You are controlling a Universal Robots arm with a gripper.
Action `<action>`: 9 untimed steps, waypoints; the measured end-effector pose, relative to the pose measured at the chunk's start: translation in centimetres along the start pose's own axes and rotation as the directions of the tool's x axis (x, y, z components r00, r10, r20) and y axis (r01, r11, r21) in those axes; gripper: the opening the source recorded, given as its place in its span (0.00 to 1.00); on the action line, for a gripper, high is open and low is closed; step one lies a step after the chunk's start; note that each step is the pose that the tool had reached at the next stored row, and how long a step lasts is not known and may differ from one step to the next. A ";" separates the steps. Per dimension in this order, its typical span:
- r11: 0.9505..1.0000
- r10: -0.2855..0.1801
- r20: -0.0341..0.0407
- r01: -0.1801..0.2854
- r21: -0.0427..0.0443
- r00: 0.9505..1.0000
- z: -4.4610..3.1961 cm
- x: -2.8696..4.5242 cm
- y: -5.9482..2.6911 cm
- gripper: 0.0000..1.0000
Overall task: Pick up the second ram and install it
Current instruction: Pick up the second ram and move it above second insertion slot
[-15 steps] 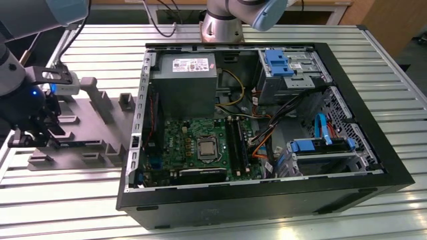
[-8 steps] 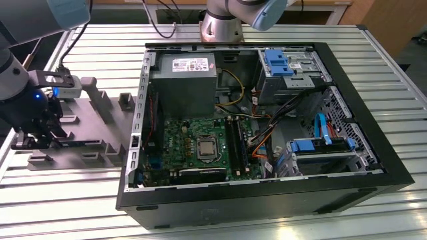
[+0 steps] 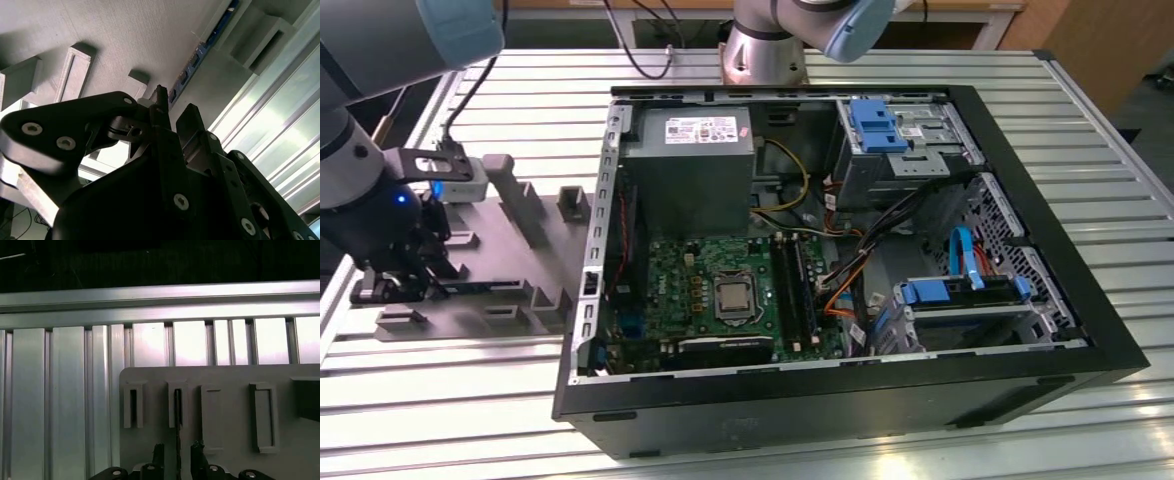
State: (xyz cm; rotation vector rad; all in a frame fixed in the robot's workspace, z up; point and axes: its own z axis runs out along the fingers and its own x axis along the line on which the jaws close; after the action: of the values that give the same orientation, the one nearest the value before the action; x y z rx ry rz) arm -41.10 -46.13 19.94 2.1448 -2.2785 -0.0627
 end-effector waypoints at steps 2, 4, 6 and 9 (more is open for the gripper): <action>1.000 0.000 0.000 0.000 0.000 1.000 0.16 0.00 -0.01 0.35; 1.000 0.000 0.000 0.000 0.000 1.000 0.37 0.01 -0.02 0.35; 1.000 0.000 0.000 0.000 0.000 1.000 0.58 0.01 -0.02 0.35; 1.000 -0.001 0.000 0.001 0.009 1.000 0.83 0.02 -0.02 0.35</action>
State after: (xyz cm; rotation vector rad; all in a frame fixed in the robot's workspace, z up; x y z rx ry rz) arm -41.11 -46.13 19.11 2.1500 -2.2828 -0.0526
